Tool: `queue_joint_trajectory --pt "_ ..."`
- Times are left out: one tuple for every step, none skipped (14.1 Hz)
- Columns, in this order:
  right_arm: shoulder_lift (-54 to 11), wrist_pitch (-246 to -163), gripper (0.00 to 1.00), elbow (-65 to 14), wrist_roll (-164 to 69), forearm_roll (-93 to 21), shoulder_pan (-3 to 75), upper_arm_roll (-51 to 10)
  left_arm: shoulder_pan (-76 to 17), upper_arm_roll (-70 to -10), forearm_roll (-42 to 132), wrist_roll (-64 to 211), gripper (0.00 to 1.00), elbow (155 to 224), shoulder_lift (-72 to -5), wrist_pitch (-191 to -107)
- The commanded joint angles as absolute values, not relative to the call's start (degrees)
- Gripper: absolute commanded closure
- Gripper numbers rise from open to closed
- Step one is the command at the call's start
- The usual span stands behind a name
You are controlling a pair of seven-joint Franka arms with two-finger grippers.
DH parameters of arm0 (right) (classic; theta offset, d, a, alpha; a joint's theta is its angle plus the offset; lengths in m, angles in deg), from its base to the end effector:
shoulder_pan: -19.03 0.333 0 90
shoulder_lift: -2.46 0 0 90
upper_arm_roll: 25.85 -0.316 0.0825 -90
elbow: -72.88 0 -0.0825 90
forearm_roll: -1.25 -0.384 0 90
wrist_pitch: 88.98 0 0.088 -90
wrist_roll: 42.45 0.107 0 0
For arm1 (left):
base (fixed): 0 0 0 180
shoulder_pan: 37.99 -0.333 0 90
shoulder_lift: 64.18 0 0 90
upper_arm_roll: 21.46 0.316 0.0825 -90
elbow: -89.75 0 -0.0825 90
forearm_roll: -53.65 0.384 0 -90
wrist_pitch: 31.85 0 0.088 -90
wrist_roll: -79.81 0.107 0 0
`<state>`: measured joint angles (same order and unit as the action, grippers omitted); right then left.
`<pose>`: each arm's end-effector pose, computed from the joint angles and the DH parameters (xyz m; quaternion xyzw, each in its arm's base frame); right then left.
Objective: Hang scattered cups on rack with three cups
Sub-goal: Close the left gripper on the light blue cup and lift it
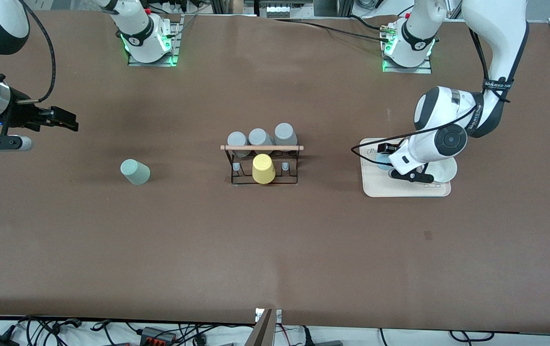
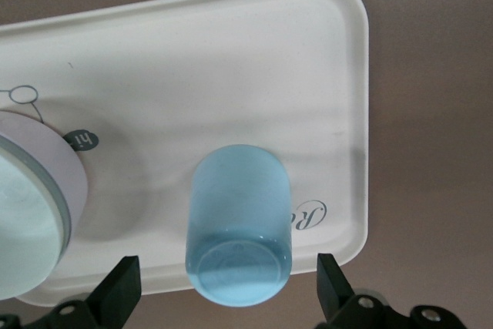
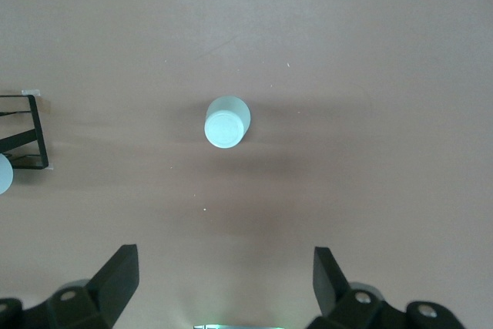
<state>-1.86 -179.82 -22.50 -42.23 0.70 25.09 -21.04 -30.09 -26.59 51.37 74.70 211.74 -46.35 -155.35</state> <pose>0.5687 0.0149 0.5394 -0.9970 -0.0084 0.0771 0.0006 0.5263 -0.1236 0.2417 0.9880 -0.0550 -0.1442 0.0061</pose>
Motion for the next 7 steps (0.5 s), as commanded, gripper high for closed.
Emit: queue_joint_trajectory --pt "-0.3 -180.0 0.0 -24.1 -41.4 0.0 26.1 -21.1 -30.3 -26.8 51.3 74.4 0.0 214.8 -47.7 -158.3" --pt "-0.3 -180.0 0.0 -24.2 -41.4 0.0 26.0 -21.1 -30.3 -26.8 51.3 74.4 0.0 215.2 -47.7 -158.8" --pt "-0.3 -180.0 0.0 -24.3 -41.4 0.0 26.0 -21.1 -30.2 -26.8 51.3 74.4 0.0 215.3 -47.5 -158.8" --pt "-0.3 -179.6 0.0 -24.3 -41.3 0.0 25.9 -21.0 -30.2 -26.8 51.4 74.4 0.0 215.3 -47.0 -158.8" --pt "-0.3 -179.6 0.0 -24.3 -41.3 0.0 25.8 -21.0 -30.1 -26.8 51.4 74.4 0.0 215.3 -46.5 -158.8" --pt "-0.3 -179.5 0.0 -24.3 -41.3 0.0 25.8 -21.0 -30.1 -26.8 51.3 74.4 0.0 215.3 -46.4 -159.5" --pt "-0.3 -179.5 0.0 -24.6 -41.2 0.0 25.9 -21.0 -30.0 -26.8 51.4 74.4 0.0 215.3 -46.1 -159.7"
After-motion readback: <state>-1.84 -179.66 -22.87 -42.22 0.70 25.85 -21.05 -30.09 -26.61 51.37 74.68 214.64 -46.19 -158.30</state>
